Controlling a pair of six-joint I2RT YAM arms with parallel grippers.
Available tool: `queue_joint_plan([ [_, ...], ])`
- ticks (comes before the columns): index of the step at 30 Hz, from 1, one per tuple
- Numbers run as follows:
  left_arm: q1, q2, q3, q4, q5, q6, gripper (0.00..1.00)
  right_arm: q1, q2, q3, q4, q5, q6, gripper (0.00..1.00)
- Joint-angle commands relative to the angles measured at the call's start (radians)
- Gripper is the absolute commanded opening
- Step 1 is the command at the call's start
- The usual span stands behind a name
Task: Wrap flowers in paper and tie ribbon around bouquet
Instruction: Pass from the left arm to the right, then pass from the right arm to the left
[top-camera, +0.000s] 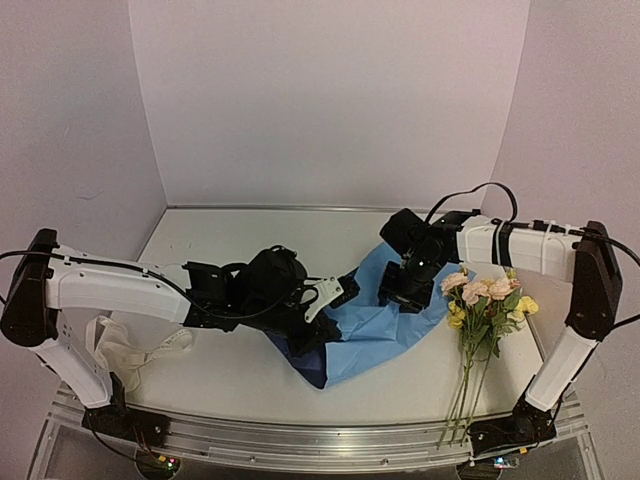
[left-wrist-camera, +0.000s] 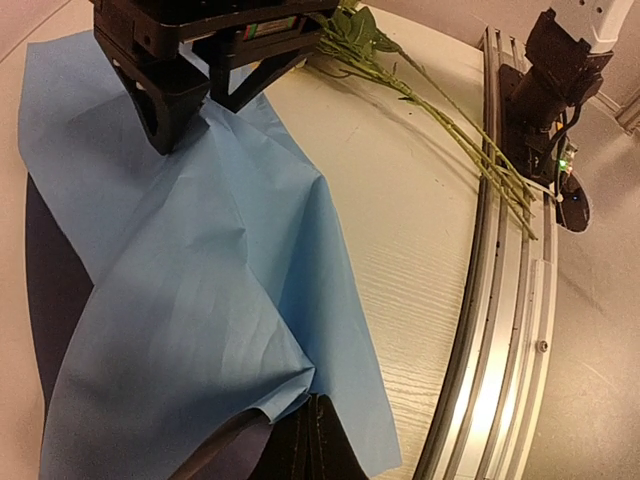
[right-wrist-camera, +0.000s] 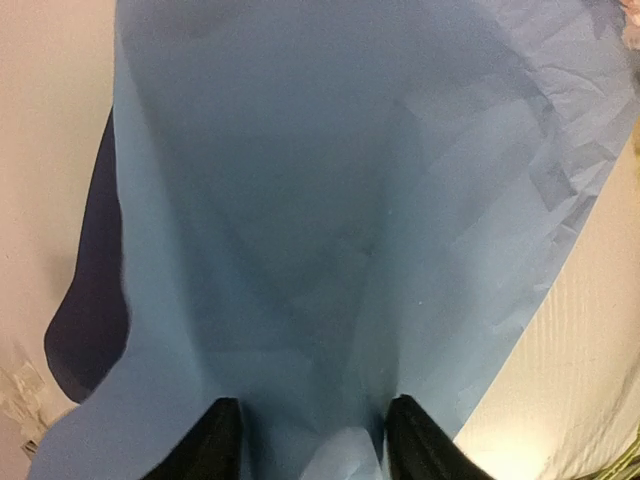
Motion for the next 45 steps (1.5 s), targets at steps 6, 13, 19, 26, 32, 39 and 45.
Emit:
queue_joint_plan([
  [6,0.000,-0.072,-0.029,0.094,-0.004,-0.066,0.38,0.005,-0.053,-0.014,-0.004,0.074,0.009,0.05],
  [13,0.197,-0.266,-0.155,0.209,0.098,-0.319,0.69,0.006,-0.144,-0.133,0.243,0.033,-0.110,0.00],
  [19,0.444,-0.345,-0.206,0.169,0.153,-0.531,0.72,0.006,-0.145,-0.144,0.479,-0.060,-0.218,0.00],
  [26,0.764,-0.233,-0.287,0.233,0.417,-0.797,0.66,0.004,-0.019,-0.059,0.755,-0.205,-0.231,0.00],
  [32,0.880,-0.144,-0.296,0.482,0.569,-0.985,0.84,0.003,0.114,0.036,0.869,-0.290,-0.226,0.00],
  [39,0.971,0.014,-0.405,0.957,0.680,-1.463,0.89,-0.014,0.214,0.092,0.995,-0.404,-0.194,0.00],
  [45,0.932,0.082,-0.366,1.041,0.699,-1.498,0.90,-0.014,0.292,0.173,1.030,-0.489,-0.157,0.01],
])
